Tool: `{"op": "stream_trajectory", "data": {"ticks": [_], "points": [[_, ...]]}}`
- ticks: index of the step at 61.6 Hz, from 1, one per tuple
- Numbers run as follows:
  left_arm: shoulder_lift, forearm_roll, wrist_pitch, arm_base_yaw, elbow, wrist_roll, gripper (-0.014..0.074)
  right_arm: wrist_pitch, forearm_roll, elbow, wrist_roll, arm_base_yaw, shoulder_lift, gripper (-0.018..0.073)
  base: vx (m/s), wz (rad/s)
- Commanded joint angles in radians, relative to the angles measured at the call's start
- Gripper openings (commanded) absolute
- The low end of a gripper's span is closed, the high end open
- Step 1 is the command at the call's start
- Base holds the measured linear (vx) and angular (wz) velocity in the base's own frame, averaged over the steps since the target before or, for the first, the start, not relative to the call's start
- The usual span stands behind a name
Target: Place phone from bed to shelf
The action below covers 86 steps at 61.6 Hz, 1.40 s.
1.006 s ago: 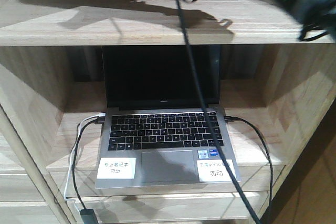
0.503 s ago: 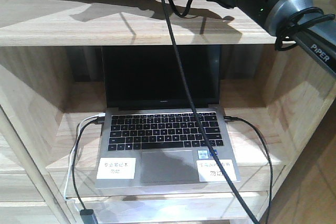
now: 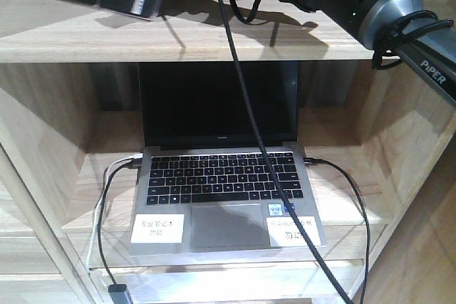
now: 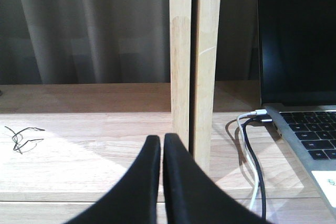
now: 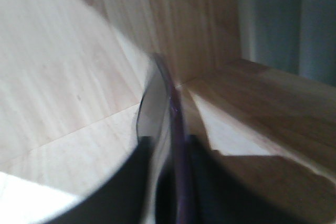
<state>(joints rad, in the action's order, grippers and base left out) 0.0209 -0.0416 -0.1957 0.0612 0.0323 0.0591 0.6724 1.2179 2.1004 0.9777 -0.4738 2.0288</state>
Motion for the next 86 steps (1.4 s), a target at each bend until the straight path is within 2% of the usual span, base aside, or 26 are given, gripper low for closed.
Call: {"op": "stream_trajectory", "data": {"ticks": [1, 9, 15, 34, 43, 49, 55, 66, 74, 86], "points": [[0.005, -0.010, 0.070, 0.001, 0.007, 0.000, 0.0001, -0.035, 0.043, 0.033, 0.011, 0.004, -0.055, 0.0428, 0.00, 0.00], [0.005, -0.010, 0.070, 0.001, 0.007, 0.000, 0.0001, -0.050, 0.043, 0.033, 0.010, 0.004, -0.055, 0.0632, 0.00, 0.00], [0.005, -0.010, 0.070, 0.001, 0.007, 0.000, 0.0001, -0.055, 0.043, 0.033, 0.009, 0.004, -0.055, 0.0727, 0.00, 0.00], [0.005, -0.010, 0.070, 0.001, 0.007, 0.000, 0.0001, -0.054, 0.019, 0.033, 0.005, 0.004, -0.077, 0.0680, 0.00, 0.00], [0.005, -0.010, 0.070, 0.001, 0.007, 0.000, 0.0001, -0.054, -0.045, 0.033, -0.015, 0.005, -0.116, 0.0596, 0.00, 0.00], [0.005, -0.010, 0.070, 0.001, 0.007, 0.000, 0.0001, -0.053, -0.099, 0.033, -0.061, 0.005, -0.146, 0.0496, 0.00, 0.00], [0.005, -0.010, 0.070, 0.001, 0.007, 0.000, 0.0001, -0.047, -0.172, 0.033, -0.124, 0.005, -0.176, 0.0336, 0.00, 0.00], [0.005, -0.010, 0.070, 0.001, 0.007, 0.000, 0.0001, -0.042, -0.332, 0.033, -0.327, 0.005, -0.229, -0.0008, 0.00, 0.00], [0.005, -0.010, 0.070, 0.001, 0.007, 0.000, 0.0001, -0.041, -0.441, 0.032, -0.421, 0.005, -0.262, -0.0006, 0.00, 0.00], [0.005, -0.010, 0.070, 0.001, 0.007, 0.000, 0.0001, -0.103, -0.505, -0.084, -0.428, 0.005, -0.345, -0.0005, 0.00, 0.00]]}}
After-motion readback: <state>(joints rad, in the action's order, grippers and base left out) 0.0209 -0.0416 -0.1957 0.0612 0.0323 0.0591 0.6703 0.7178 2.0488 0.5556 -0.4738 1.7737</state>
